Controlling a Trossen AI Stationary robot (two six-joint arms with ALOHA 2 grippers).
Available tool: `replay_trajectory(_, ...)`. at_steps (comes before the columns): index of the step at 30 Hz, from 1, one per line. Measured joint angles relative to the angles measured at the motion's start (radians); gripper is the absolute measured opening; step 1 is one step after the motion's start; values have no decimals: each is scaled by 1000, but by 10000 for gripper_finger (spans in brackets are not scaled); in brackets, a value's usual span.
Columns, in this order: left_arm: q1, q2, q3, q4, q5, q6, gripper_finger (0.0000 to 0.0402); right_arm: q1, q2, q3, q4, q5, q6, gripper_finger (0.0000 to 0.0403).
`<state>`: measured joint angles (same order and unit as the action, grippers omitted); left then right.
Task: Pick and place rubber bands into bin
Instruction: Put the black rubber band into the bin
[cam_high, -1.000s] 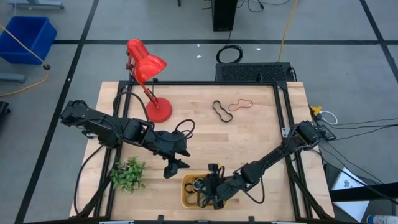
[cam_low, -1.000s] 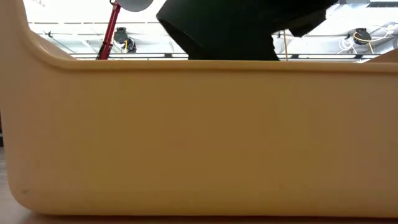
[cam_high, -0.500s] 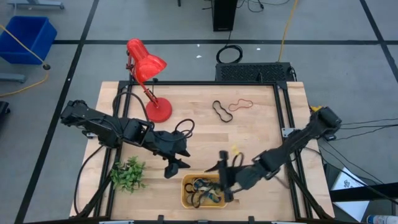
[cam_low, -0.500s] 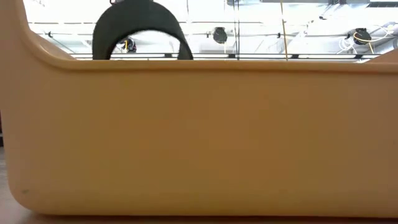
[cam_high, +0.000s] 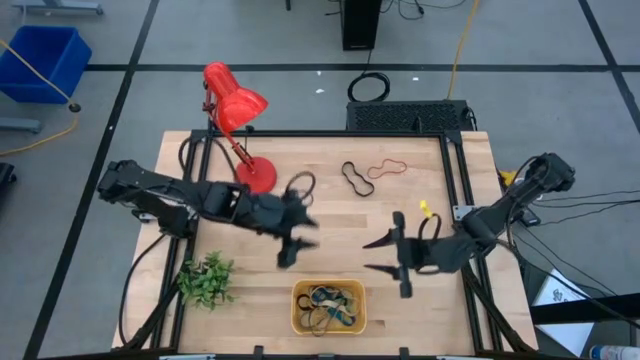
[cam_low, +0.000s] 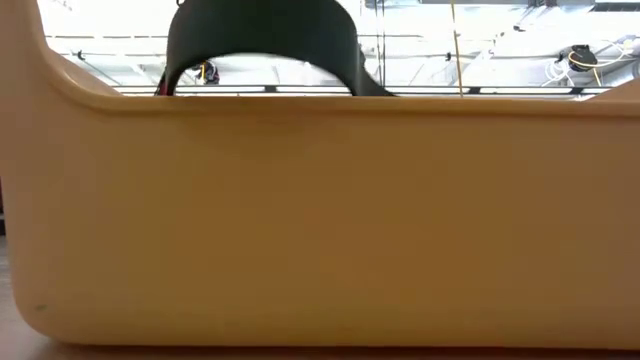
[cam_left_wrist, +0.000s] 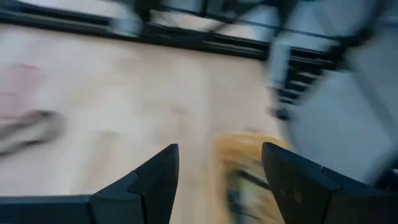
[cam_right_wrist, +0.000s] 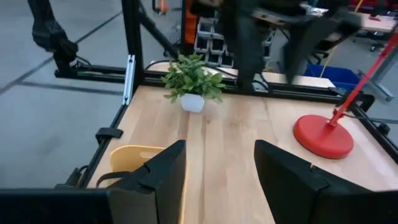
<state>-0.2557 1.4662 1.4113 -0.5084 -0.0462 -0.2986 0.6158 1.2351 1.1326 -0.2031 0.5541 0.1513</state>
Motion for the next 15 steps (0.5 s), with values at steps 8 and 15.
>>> replay_trajectory(8, 160, 0, 0, 15, -212, 66, 237, -43, -143, -167, 103, 10, -21, 186)
replay_trajectory(15, 261, 94, 1, 129, -194, 137, 237, -71, -233, -278, 212, 142, -57, 181)
